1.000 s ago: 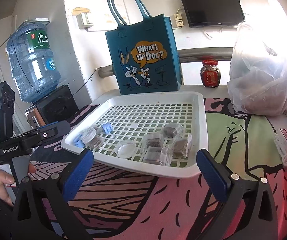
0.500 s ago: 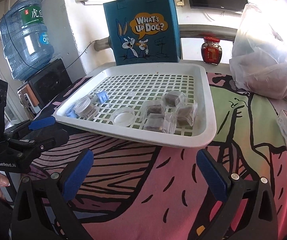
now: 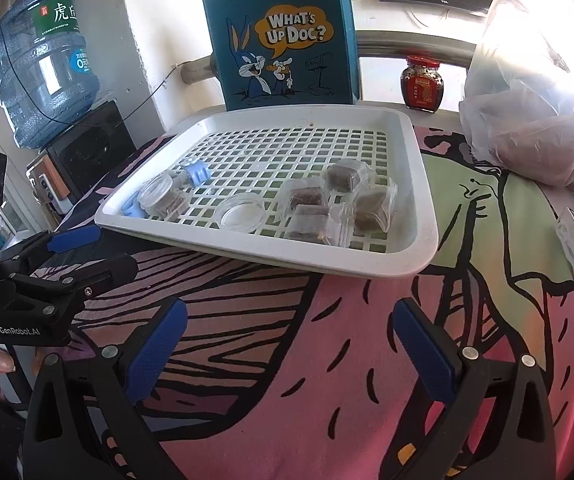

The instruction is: Organize objects

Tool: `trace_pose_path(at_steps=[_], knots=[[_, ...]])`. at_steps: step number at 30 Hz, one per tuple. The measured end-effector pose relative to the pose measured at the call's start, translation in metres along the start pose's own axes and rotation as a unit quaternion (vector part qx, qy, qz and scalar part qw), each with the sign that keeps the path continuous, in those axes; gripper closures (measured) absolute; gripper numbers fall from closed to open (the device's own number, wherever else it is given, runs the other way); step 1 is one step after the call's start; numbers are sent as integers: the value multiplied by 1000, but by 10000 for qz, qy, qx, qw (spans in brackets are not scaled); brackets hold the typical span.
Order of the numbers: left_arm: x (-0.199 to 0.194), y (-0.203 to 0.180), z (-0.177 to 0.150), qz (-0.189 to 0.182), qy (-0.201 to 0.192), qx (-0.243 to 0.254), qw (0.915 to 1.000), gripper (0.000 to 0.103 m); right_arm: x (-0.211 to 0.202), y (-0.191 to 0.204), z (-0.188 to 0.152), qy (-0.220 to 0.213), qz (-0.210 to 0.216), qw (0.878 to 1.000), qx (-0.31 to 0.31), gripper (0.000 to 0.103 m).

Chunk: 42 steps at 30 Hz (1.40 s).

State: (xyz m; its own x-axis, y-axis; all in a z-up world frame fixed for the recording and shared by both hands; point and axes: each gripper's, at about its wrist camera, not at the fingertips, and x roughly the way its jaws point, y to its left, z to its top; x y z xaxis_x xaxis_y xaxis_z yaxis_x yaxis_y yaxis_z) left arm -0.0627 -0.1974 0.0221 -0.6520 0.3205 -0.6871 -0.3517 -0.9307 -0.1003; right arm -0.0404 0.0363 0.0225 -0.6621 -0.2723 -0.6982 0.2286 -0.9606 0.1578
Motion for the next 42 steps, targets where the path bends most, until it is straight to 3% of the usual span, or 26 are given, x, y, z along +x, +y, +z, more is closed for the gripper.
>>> trace_pose_path(at_steps=[4, 14, 19, 28, 42], knots=[[10, 1, -2, 42, 324, -55, 9994, 0, 3, -4, 0, 100, 16, 9999, 103, 0], [15, -4, -5, 193, 519, 35, 9985, 0, 17, -5, -4, 509, -61, 9985, 186, 0], [25, -1, -8, 423, 819, -25, 9957, 0, 19, 1, -6, 604, -263, 9978, 41, 0], [25, -4, -10, 634, 872, 106, 9941, 1, 26, 8, -8, 782, -840, 9932, -183, 0], [27, -5, -10, 661, 883, 111, 9938, 0, 25, 4, -8, 777, -869, 9930, -171, 0]])
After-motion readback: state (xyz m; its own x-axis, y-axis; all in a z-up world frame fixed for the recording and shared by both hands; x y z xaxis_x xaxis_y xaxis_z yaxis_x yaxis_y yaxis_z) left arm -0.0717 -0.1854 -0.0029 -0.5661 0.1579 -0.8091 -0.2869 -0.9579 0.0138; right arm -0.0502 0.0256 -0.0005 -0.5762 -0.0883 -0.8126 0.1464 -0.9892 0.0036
